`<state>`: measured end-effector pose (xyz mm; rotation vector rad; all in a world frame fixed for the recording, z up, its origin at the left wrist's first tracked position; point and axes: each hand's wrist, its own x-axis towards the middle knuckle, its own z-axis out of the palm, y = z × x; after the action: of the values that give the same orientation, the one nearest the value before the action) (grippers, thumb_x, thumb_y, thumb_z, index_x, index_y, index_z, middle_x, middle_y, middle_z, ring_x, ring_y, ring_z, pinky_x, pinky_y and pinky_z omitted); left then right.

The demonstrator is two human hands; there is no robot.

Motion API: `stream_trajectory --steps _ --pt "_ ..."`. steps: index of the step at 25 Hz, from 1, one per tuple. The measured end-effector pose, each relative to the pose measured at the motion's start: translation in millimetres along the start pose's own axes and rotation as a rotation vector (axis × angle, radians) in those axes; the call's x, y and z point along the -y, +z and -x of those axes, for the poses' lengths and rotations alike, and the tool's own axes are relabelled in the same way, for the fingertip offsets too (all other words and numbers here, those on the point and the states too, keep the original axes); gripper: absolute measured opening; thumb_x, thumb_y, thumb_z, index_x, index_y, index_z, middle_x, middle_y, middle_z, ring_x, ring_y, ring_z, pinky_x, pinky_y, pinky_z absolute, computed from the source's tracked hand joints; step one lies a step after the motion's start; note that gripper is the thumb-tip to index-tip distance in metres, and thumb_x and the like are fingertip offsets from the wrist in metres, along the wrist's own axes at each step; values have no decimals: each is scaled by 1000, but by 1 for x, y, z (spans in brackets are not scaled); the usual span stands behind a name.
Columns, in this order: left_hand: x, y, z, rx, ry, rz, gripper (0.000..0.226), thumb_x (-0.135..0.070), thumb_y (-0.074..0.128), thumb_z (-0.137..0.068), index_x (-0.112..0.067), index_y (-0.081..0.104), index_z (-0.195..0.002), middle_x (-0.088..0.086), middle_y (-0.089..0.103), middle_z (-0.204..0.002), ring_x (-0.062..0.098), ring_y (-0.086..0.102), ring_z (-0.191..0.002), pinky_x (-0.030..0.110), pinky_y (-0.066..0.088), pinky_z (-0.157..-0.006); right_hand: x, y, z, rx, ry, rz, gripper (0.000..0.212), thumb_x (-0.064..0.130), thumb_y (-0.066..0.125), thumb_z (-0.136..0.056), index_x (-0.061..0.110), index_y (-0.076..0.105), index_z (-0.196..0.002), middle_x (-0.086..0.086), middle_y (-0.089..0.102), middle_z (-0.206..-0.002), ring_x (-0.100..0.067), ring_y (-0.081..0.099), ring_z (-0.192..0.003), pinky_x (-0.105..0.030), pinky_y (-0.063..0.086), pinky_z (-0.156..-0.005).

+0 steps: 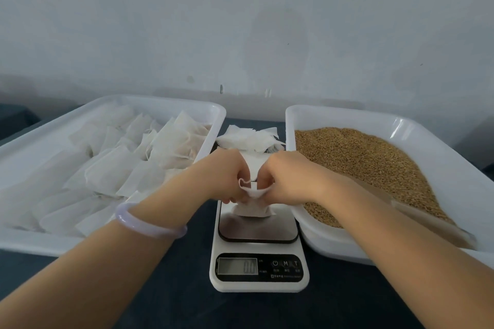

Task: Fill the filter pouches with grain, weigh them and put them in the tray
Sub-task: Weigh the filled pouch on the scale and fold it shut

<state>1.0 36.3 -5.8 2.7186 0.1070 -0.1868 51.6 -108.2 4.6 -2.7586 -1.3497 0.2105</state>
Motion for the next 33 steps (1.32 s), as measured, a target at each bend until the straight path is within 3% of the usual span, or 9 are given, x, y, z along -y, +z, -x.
stream_trajectory --steps 5,7,9,13,16,19,21,26,33 --pt "-4 1 -2 33 7 -122 9 -17 73 -79 -16 67 -85 5 70 -84 9 59 -53 17 47 -53 6 -1 -4 22 48 19 17 34 72 -77 27 71 -93 9 68 -93 -14 58 -88 -26 31 -74" --pt "-7 2 -2 31 6 -169 23 -16 71 -81 -12 68 -103 4 70 -88 10 59 -56 17 45 -53 7 1 -7 22 55 52 17 34 72 -77 28 70 -93 9 68 -94 -15 58 -90 -28 30 -76" --pt "-8 3 -2 49 2 -154 28 -16 70 -81 -12 66 -109 3 71 -86 7 59 -55 16 46 -54 7 2 -8 35 74 55 21 35 72 -76 29 70 -96 9 68 -97 -15 55 -94 -29 29 -79" --pt "-5 3 0 30 18 -131 16 -16 71 -79 -16 67 -95 -1 68 -79 10 59 -59 21 47 -58 6 2 -6 38 71 27 22 37 71 -77 29 71 -98 10 67 -97 -14 54 -94 -27 30 -79" --pt "-3 6 3 -48 44 -128 15 -22 69 -77 -26 56 -83 -12 53 -73 13 53 -74 22 38 -59 3 -2 -1 67 46 -54 20 37 71 -76 30 69 -94 10 63 -86 -14 54 -86 -20 32 -63" --pt "0 5 2 -92 35 -51 25 -28 70 -74 -29 50 -89 -15 49 -80 9 50 -76 22 34 -56 -5 -3 2 22 45 -214 24 39 76 -69 30 60 -84 7 58 -81 -10 52 -72 -24 32 -53" --pt "1 5 2 -123 29 11 29 -32 71 -73 -29 50 -92 -15 50 -84 3 48 -76 23 35 -58 -9 -1 2 -16 44 -327 27 37 79 -66 29 61 -85 8 58 -82 -8 53 -70 -24 35 -55" --pt "0 4 3 -154 30 29 32 -34 73 -71 -26 53 -95 -11 51 -88 15 52 -86 28 41 -67 -12 4 1 -62 44 -391 30 30 77 -67 27 63 -92 7 60 -89 -7 56 -76 -24 39 -59" --pt "-1 4 6 -153 28 41 32 -33 72 -73 -24 54 -98 -4 56 -99 16 52 -88 27 40 -66 -14 6 1 -68 58 -428 29 27 77 -68 26 65 -94 5 63 -92 -9 58 -80 -24 40 -61"
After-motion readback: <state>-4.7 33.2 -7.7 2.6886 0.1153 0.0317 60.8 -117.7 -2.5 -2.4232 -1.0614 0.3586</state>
